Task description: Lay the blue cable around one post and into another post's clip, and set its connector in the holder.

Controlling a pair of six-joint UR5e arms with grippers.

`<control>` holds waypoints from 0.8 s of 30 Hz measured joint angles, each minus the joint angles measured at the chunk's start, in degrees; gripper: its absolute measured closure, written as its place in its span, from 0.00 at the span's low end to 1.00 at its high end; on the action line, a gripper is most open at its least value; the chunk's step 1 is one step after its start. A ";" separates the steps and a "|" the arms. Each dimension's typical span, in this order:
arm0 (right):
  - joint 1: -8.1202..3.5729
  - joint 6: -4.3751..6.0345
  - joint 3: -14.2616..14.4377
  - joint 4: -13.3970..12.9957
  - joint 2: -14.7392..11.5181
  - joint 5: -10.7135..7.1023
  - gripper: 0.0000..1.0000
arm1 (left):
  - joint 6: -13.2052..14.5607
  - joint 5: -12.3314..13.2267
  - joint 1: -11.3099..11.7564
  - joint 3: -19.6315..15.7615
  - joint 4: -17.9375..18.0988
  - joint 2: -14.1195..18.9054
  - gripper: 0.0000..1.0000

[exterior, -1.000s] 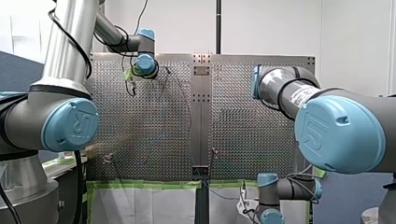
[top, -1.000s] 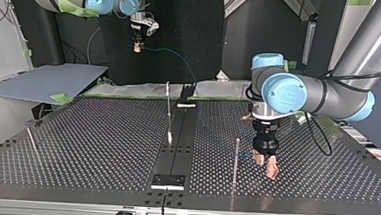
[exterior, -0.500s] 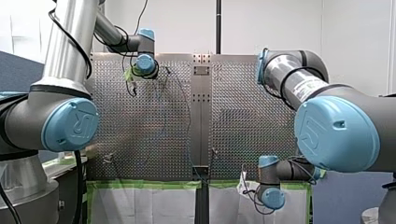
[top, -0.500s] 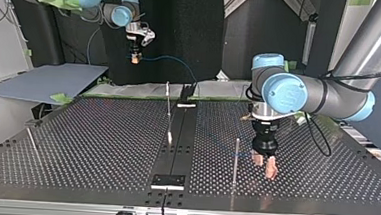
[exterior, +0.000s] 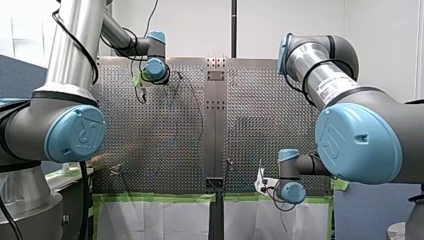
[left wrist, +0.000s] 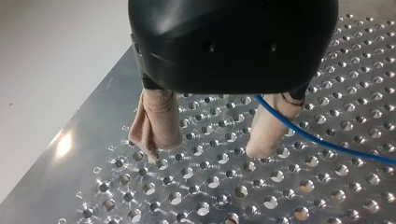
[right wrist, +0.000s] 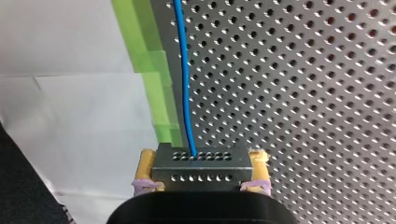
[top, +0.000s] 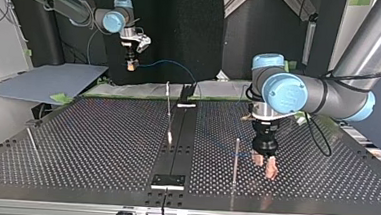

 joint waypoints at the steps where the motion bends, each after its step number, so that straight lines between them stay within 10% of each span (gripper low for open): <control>1: -0.15 0.16 0.43 -0.23 -0.48 -0.04 1.00 | 0.00 0.00 0.00 0.00 0.00 0.00 0.00; 24: -2.22 0.46 5.83 -10.87 -11.81 -4.38 1.00 | 0.00 0.00 -0.15 -0.01 0.00 0.00 0.00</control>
